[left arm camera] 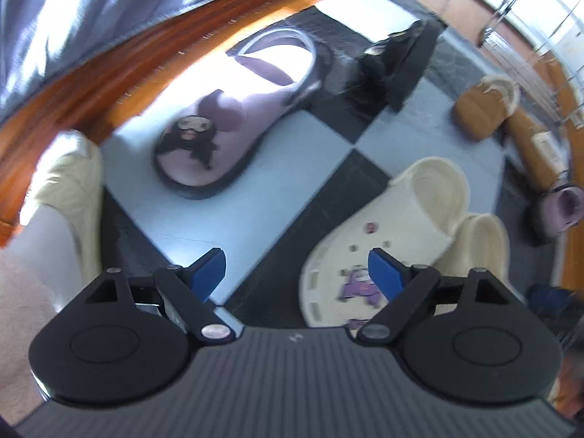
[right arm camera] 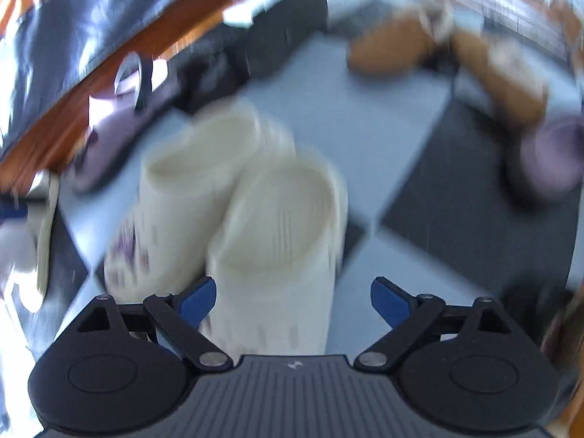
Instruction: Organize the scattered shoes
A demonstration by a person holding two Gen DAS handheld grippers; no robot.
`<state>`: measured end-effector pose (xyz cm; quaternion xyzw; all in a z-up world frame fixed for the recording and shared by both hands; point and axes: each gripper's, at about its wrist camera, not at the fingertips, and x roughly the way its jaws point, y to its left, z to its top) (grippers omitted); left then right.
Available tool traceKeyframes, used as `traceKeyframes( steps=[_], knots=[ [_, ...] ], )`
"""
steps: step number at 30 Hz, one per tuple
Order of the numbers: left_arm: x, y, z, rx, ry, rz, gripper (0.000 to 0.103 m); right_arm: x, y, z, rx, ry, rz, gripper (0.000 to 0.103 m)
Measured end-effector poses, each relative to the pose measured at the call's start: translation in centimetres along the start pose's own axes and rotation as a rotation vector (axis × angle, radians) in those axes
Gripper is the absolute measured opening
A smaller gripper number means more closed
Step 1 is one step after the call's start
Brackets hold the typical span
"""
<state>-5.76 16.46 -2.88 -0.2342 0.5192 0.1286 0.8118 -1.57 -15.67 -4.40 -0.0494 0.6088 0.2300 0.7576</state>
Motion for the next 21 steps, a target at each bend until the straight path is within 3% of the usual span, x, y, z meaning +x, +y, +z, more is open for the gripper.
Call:
traceKeyframes(
  steps=[3, 5, 7, 11, 18, 21],
  knots=[
    [0.1, 0.0, -0.3, -0.034, -0.01, 0.065, 0.086, 2.4, -0.2, -2.9, -0.022, 0.071, 0.047, 0.095],
    [0.1, -0.4, -0.4, -0.03, -0.009, 0.061, 0.086, 3.2, 0.5, -3.4, -0.056, 0.046, 0.045, 0.101],
    [0.2, -0.7, -0.4, -0.025, 0.004, 0.024, 0.086, 3.8, 1.5, -2.5, -0.082, 0.012, 0.1, 0.096],
    [0.4, -1.7, -0.6, 0.008, 0.005, 0.022, 0.086, 4.2, 2.9, -0.5, -0.06, -0.007, 0.107, 0.088],
    [1.6, -2.1, -0.9, 0.027, 0.035, 0.018, 0.086, 4.8, 2.1, 0.0, 0.044, -0.023, 0.142, 0.088],
    [1.7, -1.9, -0.8, 0.022, 0.044, 0.022, 0.086, 4.8, 1.7, 0.4, 0.024, -0.018, 0.166, 0.087]
  ],
)
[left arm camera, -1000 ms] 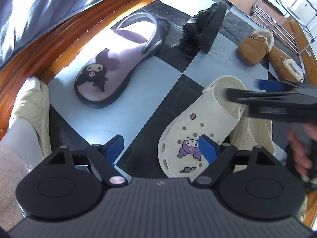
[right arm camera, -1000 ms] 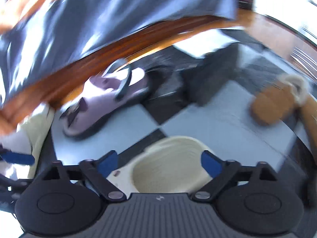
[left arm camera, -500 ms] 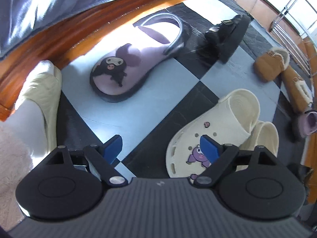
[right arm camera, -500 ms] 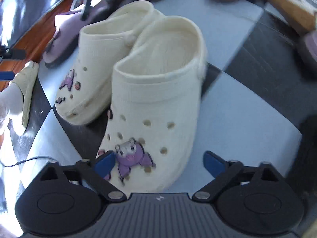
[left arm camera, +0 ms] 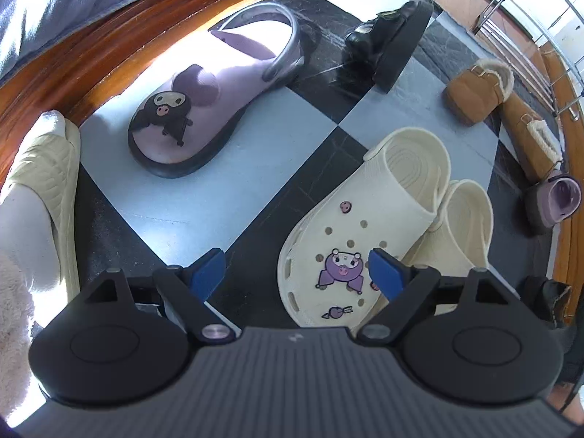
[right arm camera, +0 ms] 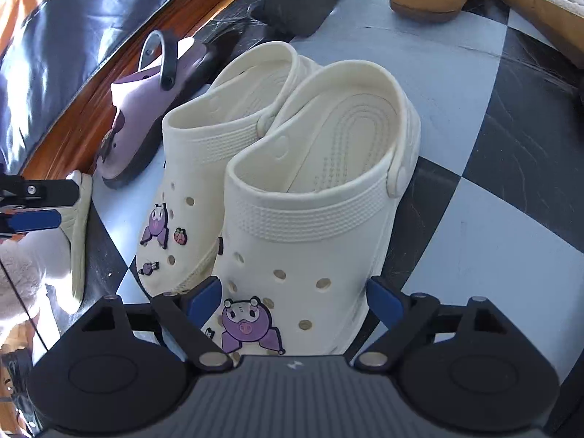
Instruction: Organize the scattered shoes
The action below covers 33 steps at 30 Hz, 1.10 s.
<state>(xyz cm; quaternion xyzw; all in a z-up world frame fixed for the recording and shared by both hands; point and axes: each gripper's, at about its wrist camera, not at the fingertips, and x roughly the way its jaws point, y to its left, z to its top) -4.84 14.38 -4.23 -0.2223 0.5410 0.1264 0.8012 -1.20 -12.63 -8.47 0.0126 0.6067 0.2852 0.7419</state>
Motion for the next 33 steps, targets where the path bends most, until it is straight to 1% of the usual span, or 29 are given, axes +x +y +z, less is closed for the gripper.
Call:
traceKeyframes(
  steps=[3, 4, 6, 7, 9, 10, 14, 16, 19, 20, 21, 22, 23, 24, 25, 26, 27, 28, 29, 30, 31, 32, 33],
  knots=[
    [-0.4, -0.1, 0.1, 0.007, -0.007, -0.023, 0.086, -1.7, 0.1, 0.2, -0.051, -0.018, 0.012, 0.088],
    [-0.5, -0.2, 0.1, 0.011, -0.007, -0.028, 0.086, -2.5, 0.0, 0.2, -0.046, -0.016, 0.008, 0.088],
    [-0.5, -0.7, 0.1, 0.024, -0.004, -0.034, 0.086, -3.6, -0.3, 0.3, -0.002, 0.012, -0.027, 0.088],
    [-0.5, -1.0, 0.0, 0.031, -0.004, -0.036, 0.086, -4.3, -0.6, 0.2, 0.039, 0.025, -0.056, 0.088],
    [-0.2, -1.8, -0.2, 0.044, 0.006, -0.047, 0.086, -5.4, -1.1, -0.1, 0.093, 0.048, -0.057, 0.088],
    [0.0, -2.2, -0.4, 0.053, 0.012, -0.055, 0.086, -6.0, -1.3, -0.2, 0.099, 0.061, -0.061, 0.088],
    [0.0, -4.0, -0.4, 0.096, 0.02, -0.067, 0.086, -8.1, -1.5, -0.3, 0.045, 0.039, -0.105, 0.088],
    [-0.9, -5.2, 0.5, 0.136, 0.001, -0.114, 0.086, -9.3, -1.5, 0.2, 0.05, 0.019, -0.128, 0.089],
    [-3.3, -6.1, 3.0, 0.138, -0.011, -0.27, 0.086, -11.3, -1.4, 1.6, 0.085, -0.004, -0.098, 0.088],
    [-4.4, -6.2, 4.1, 0.134, -0.015, -0.336, 0.086, -11.8, -1.3, 2.1, 0.097, 0.001, -0.088, 0.089],
    [-5.7, -6.5, 5.1, 0.136, -0.02, -0.39, 0.086, -12.6, -1.2, 3.0, 0.123, 0.026, -0.068, 0.089],
    [-7.0, -6.9, 5.9, 0.153, -0.035, -0.428, 0.086, -13.3, -1.1, 4.0, 0.164, 0.073, -0.036, 0.09],
    [-8.5, -7.6, 6.7, 0.191, -0.057, -0.459, 0.086, -13.8, -1.0, 4.7, 0.204, 0.114, 0.009, 0.091],
    [-9.6, -8.1, 7.3, 0.213, -0.07, -0.474, 0.086, -14.2, -1.0, 5.4, 0.243, 0.154, 0.055, 0.091],
    [-10.4, -8.7, 8.1, 0.211, -0.068, -0.461, 0.086, -14.7, -0.9, 6.0, 0.278, 0.183, 0.098, 0.091],
    [-11.1, -9.2, 9.0, 0.206, -0.064, -0.443, 0.086, -15.1, -0.9, 6.4, 0.303, 0.175, 0.14, 0.094],
    [-11.6, -10.1, 10.1, 0.212, -0.069, -0.41, 0.09, -15.8, -1.0, 7.1, 0.342, 0.158, 0.197, 0.095],
    [-12.0, -11.1, 11.3, 0.22, -0.076, -0.374, 0.093, -16.3, -1.1, 7.8, 0.38, 0.139, 0.225, 0.096],
    [-12.0, -11.7, 12.1, 0.234, -0.08, -0.35, 0.097, -16.7, -1.2, 8.5, 0.403, 0.115, 0.225, 0.096],
    [-11.3, -12.8, 13.5, 0.267, -0.102, -0.293, 0.097, -16.9, -1.2, 8.9, 0.404, 0.098, 0.215, 0.096],
    [-10.5, -13.7, 14.5, 0.314, -0.157, -0.231, 0.097, -17.1, -1.3, 9.5, 0.398, 0.075, 0.197, 0.096],
    [-9.8, -14.1, 15.0, 0.34, -0.196, -0.194, 0.096, -17.2, -1.6, 10.3, 0.39, 0.046, 0.167, 0.096],
    [-8.3, -14.3, 15.6, 0.349, -0.241, -0.162, 0.093, -17.2, -2.0, 11.1, 0.392, 0.02, 0.129, 0.096]
  ],
)
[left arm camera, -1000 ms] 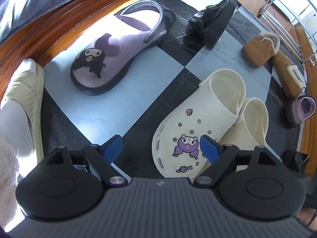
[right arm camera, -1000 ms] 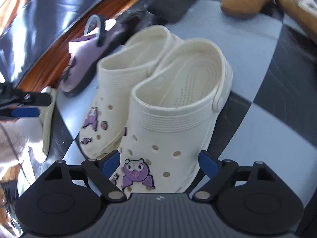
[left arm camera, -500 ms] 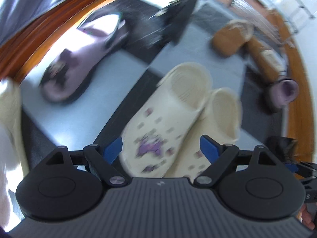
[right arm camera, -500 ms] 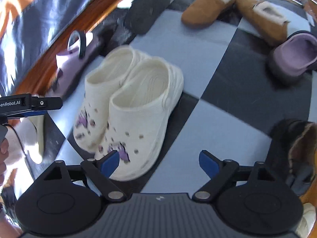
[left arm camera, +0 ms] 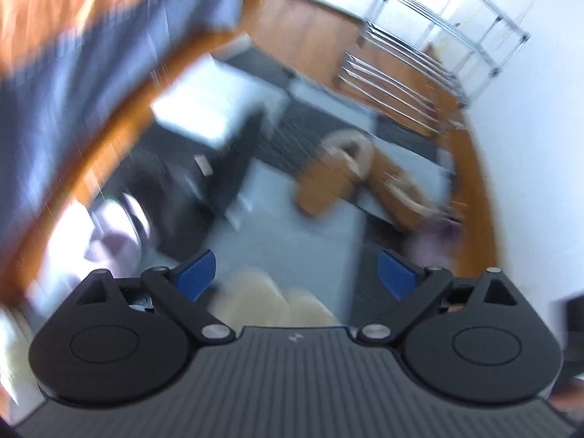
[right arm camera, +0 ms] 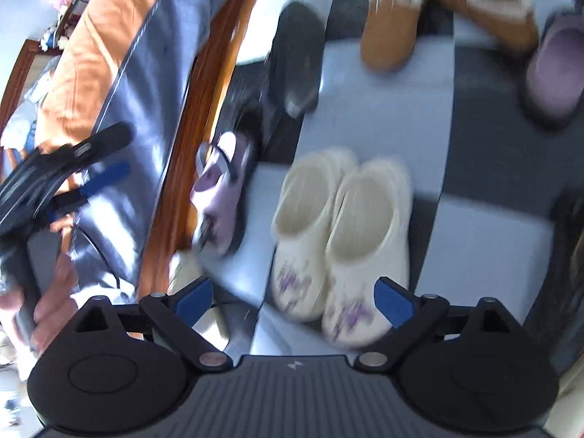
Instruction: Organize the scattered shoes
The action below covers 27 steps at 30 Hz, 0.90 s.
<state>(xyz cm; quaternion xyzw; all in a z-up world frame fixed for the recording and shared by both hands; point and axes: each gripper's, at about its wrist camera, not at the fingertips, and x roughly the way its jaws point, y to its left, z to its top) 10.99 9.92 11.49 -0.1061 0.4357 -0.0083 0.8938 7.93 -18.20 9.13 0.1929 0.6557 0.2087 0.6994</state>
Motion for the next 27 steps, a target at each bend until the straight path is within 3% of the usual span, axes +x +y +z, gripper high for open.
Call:
traceKeyframes(
  steps=[2, 5, 8, 10, 12, 17, 21, 23, 27],
  knots=[
    [3.1, 0.7, 0.2, 0.023, -0.041, 0.042, 0.093, 0.0, -0.2, 1.2, -0.001, -0.044, -0.043, 0.096],
    [8.8, 3.2, -0.4, 0.012, 0.029, 0.041, 0.09, 0.5, -0.1, 3.0, -0.053, -0.094, -0.088, 0.095],
    [13.3, 6.5, -0.6, -0.119, 0.055, 0.006, 0.09, 1.2, 0.6, 4.4, -0.131, -0.12, -0.101, 0.095],
    [16.6, 9.1, -0.6, -0.25, 0.093, -0.089, 0.09, 2.4, 1.0, 5.8, -0.175, -0.108, -0.08, 0.095],
    [19.0, 10.5, -0.6, -0.31, 0.118, -0.119, 0.09, 3.6, 1.1, 6.9, -0.2, -0.118, -0.053, 0.095],
    [22.1, 12.5, -0.3, -0.384, 0.033, -0.057, 0.09, 6.1, 0.1, 8.3, -0.184, -0.223, -0.002, 0.095],
    [24.5, 11.6, -0.1, -0.338, 0.056, 0.018, 0.089, 6.8, -2.0, 8.8, -0.131, -0.314, -0.023, 0.094],
    [25.7, 10.2, -0.4, -0.268, 0.091, 0.048, 0.085, 6.8, -2.9, 9.1, -0.112, -0.333, -0.035, 0.094],
    [25.3, 6.2, -0.9, -0.103, 0.056, 0.106, 0.082, 6.4, -4.5, 9.3, -0.065, -0.354, -0.036, 0.094]
  ],
)
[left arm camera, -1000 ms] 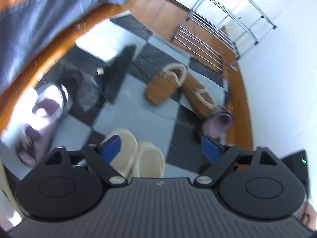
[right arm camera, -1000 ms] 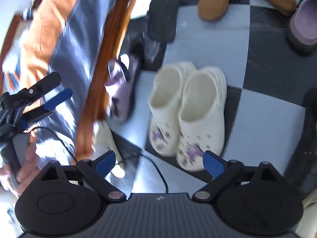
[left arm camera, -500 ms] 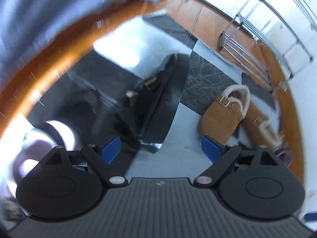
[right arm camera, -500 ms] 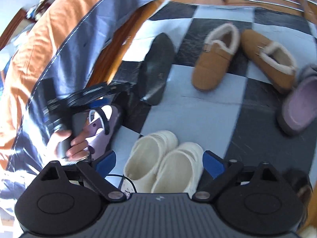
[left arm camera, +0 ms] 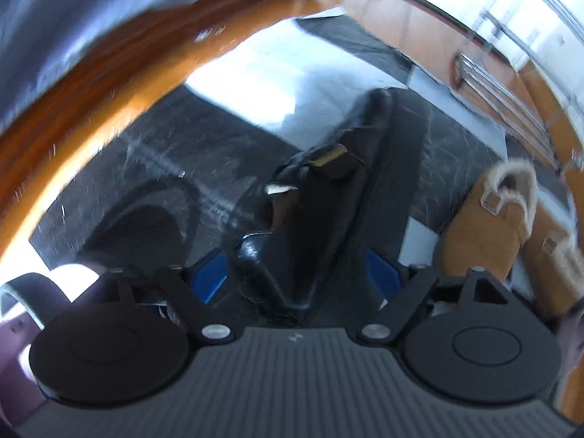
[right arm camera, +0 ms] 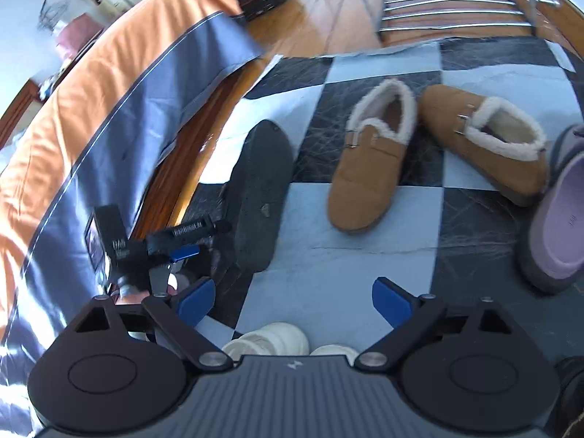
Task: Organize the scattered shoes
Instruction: 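Grasp the black buckle shoe with the left tool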
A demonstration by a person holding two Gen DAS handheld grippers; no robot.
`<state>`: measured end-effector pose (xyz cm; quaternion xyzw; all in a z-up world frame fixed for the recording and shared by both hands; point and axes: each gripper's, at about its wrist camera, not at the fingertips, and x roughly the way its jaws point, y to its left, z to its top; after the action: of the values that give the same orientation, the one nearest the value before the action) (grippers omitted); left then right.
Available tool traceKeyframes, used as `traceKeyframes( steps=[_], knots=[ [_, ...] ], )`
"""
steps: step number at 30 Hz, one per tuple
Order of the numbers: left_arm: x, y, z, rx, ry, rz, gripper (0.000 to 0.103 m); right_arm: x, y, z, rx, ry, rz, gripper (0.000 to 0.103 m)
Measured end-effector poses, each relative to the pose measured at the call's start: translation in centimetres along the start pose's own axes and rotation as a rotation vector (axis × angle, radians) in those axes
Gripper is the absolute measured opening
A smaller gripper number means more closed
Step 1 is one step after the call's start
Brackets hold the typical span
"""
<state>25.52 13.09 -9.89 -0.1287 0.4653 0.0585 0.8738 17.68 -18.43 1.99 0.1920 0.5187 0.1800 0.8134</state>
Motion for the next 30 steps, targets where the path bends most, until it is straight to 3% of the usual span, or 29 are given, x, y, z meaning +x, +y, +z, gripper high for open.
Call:
traceKeyframes(
  steps=[2, 4, 6, 8, 10, 11, 13, 16, 18, 24, 27, 28, 30],
  knots=[
    [0.0, -1.9, -0.1, 0.059, 0.024, -0.014, 0.075, -0.2, -0.5, 0.1, 0.02, -0.01, 0.004, 0.094],
    [-0.1, -4.5, -0.9, 0.148, 0.052, -0.012, 0.075, -0.4, -0.6, 0.1, 0.028, -0.014, 0.013, 0.094],
    [-0.7, -5.8, -1.4, 0.196, 0.03, -0.021, 0.074, -0.6, -0.4, 0.0, 0.017, -0.011, 0.02, 0.094],
    [-2.0, -5.0, -1.1, 0.135, 0.0, -0.115, 0.072, -0.7, -0.1, -0.1, -0.019, -0.008, 0.017, 0.094],
    [-3.1, -1.6, -0.1, -0.078, -0.016, -0.25, 0.072, -0.8, 0.1, -0.3, -0.056, -0.013, 0.011, 0.094],
    [-3.2, -0.4, 0.1, -0.14, -0.027, -0.268, 0.073, -0.9, 0.2, -0.5, -0.07, -0.015, 0.01, 0.094],
    [-3.0, 2.8, 0.7, -0.268, -0.044, -0.244, 0.076, -1.0, 0.1, -1.0, -0.085, -0.022, 0.01, 0.094],
    [-1.4, 4.9, 0.9, -0.302, 0.03, -0.2, 0.075, -0.7, -0.3, -1.4, -0.082, -0.021, 0.006, 0.094],
    [-1.0, 5.2, 0.4, -0.297, 0.031, -0.167, 0.075, -0.5, -0.6, -1.8, -0.075, -0.017, 0.009, 0.094],
    [0.6, 5.0, -0.3, -0.359, 0.074, -0.265, 0.076, -0.1, -0.9, -2.2, -0.056, -0.023, 0.013, 0.094],
    [1.9, 4.9, -0.4, -0.47, 0.103, -0.363, 0.08, 0.3, -1.0, -2.4, -0.036, -0.02, 0.017, 0.094],
    [2.7, 5.0, -0.7, -0.534, 0.114, -0.368, 0.08, 0.5, -1.0, -2.3, -0.032, -0.023, 0.021, 0.094],
    [3.8, 4.6, -1.1, -0.565, 0.146, -0.326, 0.08, 0.7, -0.8, -2.2, -0.037, -0.031, 0.044, 0.094]
  ],
)
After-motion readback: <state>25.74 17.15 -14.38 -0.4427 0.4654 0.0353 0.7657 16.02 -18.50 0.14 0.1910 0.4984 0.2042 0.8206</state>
